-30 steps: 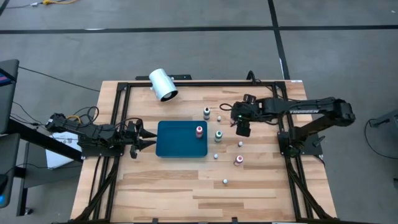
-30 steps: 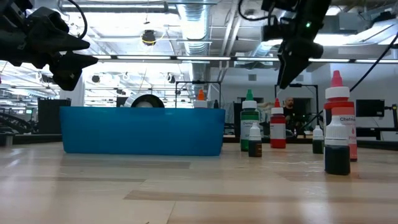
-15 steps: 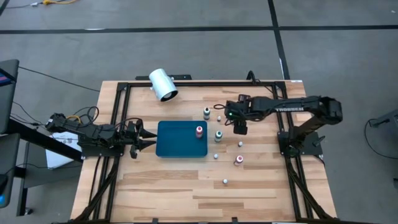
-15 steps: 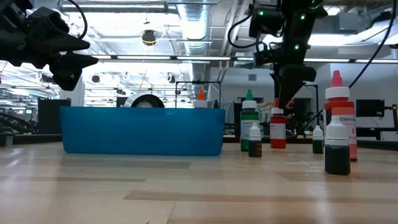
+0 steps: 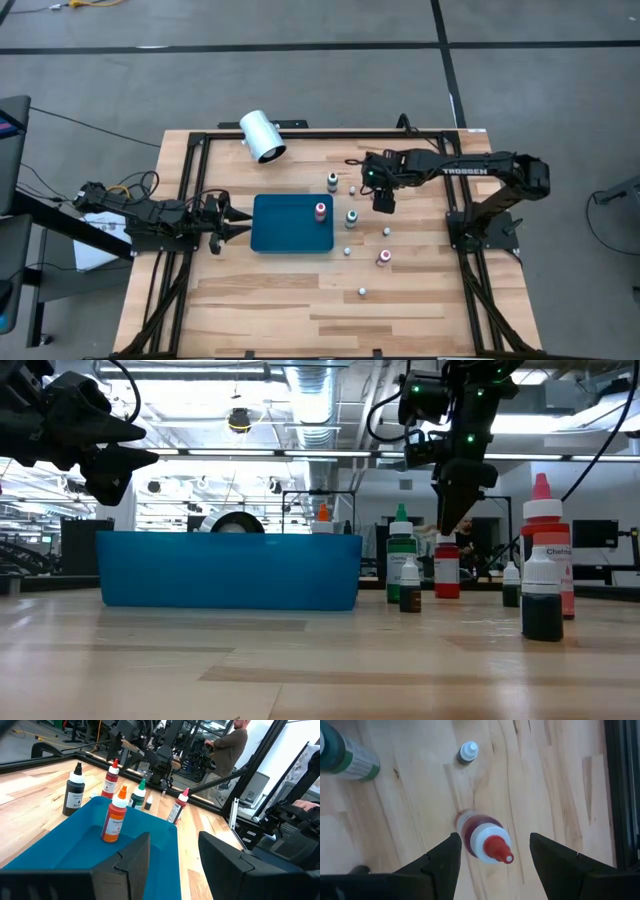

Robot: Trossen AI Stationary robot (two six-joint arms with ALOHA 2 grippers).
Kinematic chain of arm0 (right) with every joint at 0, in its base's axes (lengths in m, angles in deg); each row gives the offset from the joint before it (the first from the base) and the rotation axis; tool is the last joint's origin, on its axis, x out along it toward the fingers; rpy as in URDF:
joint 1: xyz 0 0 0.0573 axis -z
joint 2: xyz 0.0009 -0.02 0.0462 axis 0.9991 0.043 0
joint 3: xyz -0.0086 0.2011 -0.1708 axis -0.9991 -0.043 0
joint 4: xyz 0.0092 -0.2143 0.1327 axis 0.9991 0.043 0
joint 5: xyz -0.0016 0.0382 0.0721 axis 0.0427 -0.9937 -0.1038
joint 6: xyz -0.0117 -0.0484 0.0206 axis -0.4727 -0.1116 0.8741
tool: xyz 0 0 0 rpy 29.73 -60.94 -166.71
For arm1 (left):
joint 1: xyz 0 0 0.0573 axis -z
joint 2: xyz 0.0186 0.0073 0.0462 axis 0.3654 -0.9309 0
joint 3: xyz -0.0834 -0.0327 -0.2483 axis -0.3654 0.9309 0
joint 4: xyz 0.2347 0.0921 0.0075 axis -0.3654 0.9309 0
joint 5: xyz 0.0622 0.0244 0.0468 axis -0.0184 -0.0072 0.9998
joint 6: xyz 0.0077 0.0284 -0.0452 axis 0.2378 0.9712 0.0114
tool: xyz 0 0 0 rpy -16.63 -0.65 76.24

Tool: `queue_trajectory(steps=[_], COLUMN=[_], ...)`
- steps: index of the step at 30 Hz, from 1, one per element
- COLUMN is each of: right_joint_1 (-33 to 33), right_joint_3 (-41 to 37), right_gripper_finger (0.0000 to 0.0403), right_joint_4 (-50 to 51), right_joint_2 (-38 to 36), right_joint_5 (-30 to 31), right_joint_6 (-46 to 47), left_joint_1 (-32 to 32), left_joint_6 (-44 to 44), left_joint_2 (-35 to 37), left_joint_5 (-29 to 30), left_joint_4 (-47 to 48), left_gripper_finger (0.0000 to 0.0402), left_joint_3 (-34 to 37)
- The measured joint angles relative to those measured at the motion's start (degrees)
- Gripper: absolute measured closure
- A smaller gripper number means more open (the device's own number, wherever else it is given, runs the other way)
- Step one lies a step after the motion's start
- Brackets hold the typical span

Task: Pick & Place food coloring
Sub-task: Put the large red food coloring bottle into the bin

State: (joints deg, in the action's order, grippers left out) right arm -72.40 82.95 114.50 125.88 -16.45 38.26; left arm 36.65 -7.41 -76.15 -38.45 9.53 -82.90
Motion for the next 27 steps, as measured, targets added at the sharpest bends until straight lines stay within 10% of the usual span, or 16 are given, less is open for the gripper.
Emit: queue_trajectory(steps=[27], right_joint_1=[0.76], right_joint_3=[0.13], right_gripper_finger=[0.0348], right_joint_4=[0.25], right_joint_2=[-0.02], right_joint_5=[-1.84], right_joint_6=[-1.3], left_joint_1=[0.0], left_joint_6=[0.0], left_joint_2=[-0.02], left_joint_5=[0.68], left_joint_4=[-0.04], left_gripper_finger=[0.0242], left_joint_3=[0.01])
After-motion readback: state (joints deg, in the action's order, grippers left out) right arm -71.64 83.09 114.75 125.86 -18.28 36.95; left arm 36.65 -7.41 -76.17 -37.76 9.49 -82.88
